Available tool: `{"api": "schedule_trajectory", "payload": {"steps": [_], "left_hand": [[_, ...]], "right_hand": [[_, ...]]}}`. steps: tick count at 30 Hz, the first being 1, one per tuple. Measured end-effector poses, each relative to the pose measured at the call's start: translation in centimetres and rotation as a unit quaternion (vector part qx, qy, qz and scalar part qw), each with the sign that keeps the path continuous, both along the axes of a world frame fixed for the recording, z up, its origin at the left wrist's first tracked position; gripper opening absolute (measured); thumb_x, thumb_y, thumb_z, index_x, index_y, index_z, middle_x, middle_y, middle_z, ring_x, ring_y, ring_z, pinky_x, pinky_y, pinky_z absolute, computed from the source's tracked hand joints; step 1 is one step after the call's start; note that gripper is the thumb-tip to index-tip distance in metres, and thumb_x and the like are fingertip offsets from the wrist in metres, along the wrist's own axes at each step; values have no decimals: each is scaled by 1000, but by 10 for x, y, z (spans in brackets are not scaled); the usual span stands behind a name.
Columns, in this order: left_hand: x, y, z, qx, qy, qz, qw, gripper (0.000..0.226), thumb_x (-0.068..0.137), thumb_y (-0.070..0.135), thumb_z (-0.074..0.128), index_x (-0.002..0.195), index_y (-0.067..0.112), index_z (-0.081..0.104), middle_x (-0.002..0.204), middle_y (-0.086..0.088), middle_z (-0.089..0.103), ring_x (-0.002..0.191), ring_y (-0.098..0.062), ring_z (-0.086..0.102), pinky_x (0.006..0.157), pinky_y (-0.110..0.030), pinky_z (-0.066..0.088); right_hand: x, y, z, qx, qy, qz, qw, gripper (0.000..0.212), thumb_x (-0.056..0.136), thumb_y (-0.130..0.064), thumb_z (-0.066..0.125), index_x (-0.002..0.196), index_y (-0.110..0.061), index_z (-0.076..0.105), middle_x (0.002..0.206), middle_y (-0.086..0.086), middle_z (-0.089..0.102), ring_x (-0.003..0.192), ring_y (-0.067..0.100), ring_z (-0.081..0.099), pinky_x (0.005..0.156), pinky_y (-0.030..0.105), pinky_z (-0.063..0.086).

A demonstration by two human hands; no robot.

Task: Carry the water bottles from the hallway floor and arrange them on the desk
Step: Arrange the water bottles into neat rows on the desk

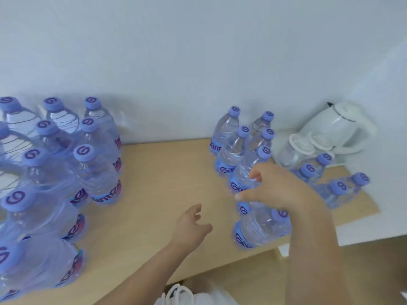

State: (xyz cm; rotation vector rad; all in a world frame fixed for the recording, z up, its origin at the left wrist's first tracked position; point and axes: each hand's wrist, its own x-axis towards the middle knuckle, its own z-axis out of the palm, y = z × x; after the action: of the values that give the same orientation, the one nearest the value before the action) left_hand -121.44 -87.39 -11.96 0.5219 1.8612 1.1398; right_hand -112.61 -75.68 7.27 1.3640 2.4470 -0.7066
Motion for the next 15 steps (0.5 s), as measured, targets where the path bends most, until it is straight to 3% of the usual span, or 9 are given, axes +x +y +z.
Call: {"api": "schedule_trajectory", "payload": {"steps": [3,6,10,13,15], "left_hand": [[21,11,0,6,0,-68,998,68,79,5,67,140,11,39,140,1,46,115,-11,50,84,-23,45],[33,18,1,12,14,-134,991,69,78,7,68,140,14,39,139,4,45,117,-10,48,88,-24,46],[41,25,1,24,21,-184,982,72,76,10,69,141,16,38,140,7,45,117,-6,46,84,-19,43],[43,27,1,31,17,-198,980,73,75,8,70,141,16,38,140,7,45,115,-4,46,83,-17,40],[40,25,0,30,21,-203,979,77,74,9,72,142,18,37,141,8,44,117,-5,45,84,-17,38]], "right_hand": [[42,3,5,-27,-64,-46,997,59,70,-43,77,115,-17,48,108,-2,52,94,17,54,65,25,41],[60,-1,-12,-45,-74,-39,995,51,73,-33,76,112,-19,48,92,-6,48,71,9,48,53,20,33],[60,1,-33,-19,-42,-23,999,39,79,-18,70,110,-17,47,91,-3,46,67,10,41,52,22,31],[60,6,-36,-5,-26,-12,1000,36,81,-20,68,112,-14,51,85,-3,46,72,13,44,53,21,32],[58,7,-35,15,-20,-9,1000,33,81,-25,67,108,-11,54,78,-3,44,65,13,42,52,23,31]]}}
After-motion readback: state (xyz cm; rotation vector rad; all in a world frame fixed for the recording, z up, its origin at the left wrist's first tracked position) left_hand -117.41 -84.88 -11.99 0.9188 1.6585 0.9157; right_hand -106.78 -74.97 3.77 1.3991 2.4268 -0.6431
